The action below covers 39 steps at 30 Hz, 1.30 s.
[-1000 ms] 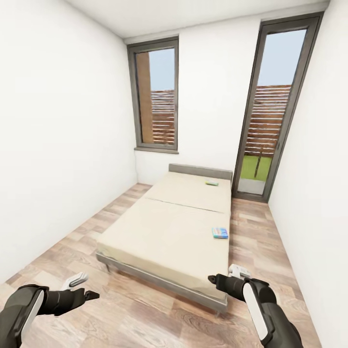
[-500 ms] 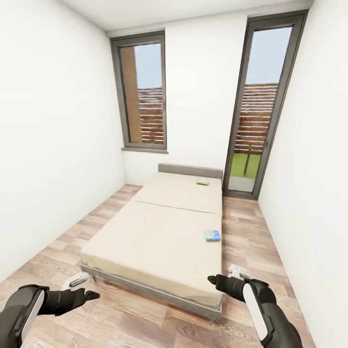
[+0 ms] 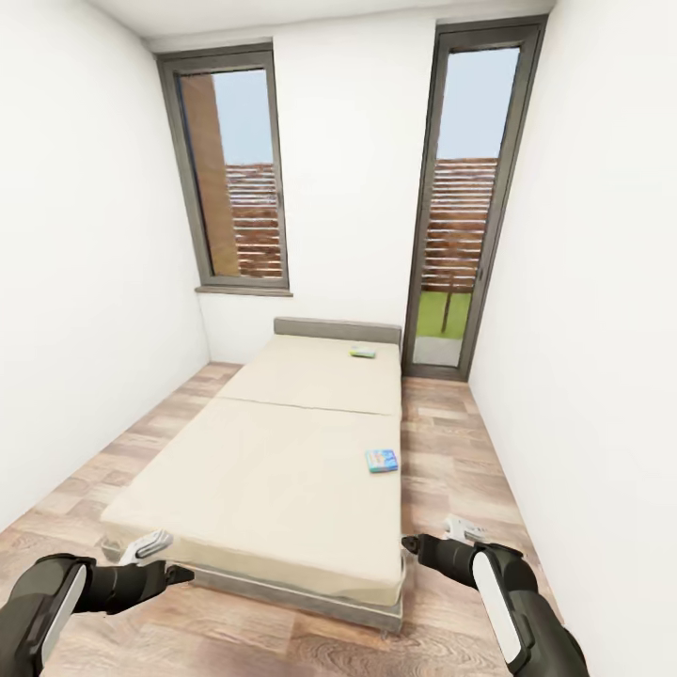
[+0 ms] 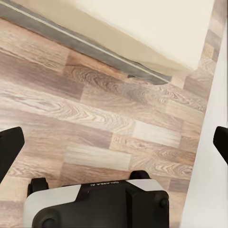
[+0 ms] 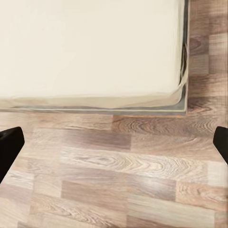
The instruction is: Put all the toys in the child's room - the three board games (two on the bed and one on the table), the two jigsaw puzzles on the table, and the tennis ball on the table - inside the toy box on the table in the child's room.
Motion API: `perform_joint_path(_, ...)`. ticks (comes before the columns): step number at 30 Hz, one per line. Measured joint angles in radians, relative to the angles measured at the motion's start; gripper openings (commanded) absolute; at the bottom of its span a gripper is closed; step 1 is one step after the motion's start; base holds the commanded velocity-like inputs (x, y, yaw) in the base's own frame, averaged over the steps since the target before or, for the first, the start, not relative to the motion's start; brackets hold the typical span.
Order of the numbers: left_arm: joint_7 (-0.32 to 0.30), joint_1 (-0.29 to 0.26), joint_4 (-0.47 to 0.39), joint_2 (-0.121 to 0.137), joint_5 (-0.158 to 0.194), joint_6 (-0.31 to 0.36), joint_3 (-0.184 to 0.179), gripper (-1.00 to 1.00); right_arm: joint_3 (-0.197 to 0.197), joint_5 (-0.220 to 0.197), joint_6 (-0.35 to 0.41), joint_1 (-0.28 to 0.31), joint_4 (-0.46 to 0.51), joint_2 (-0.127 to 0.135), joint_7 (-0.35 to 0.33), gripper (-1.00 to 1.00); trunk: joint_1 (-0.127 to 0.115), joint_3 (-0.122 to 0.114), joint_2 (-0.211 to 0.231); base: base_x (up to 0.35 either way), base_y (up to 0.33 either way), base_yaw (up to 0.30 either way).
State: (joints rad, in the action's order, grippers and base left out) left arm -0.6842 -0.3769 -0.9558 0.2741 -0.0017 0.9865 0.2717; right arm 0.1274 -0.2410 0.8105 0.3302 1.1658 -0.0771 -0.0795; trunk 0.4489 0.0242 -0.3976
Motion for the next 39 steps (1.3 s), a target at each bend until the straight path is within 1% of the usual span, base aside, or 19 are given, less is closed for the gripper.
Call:
perform_joint_path(6,0.001,0.000,0.000,0.001,0.000,0.000,0.001,1.00,0.000,0.000,-0.002,0.000,-0.001,0.000,-0.001,1.00,0.000,0.003,0.000,0.246,-0.177,-0.074)
perform_joint_path(22,0.003,0.000,-0.001,-0.003,-0.001,0.000,-0.005,1.00,-0.001,-0.001,-0.002,0.000,-0.001,-0.002,-0.001,1.00,0.000,0.006,0.000,0.244,-0.184,-0.007)
perform_joint_path(34,0.002,0.000,-0.001,-0.003,-0.001,0.000,-0.006,1.00,-0.001,-0.001,-0.004,0.000,-0.005,-0.001,-0.001,1.00,0.000,0.023,0.000,0.173,-0.035,0.000)
perform_joint_path(39,0.003,0.000,-0.001,-0.004,-0.001,0.000,-0.006,1.00,-0.002,-0.001,-0.009,0.000,-0.005,-0.001,0.000,1.00,0.000,0.027,0.000,0.117,-0.008,0.000)
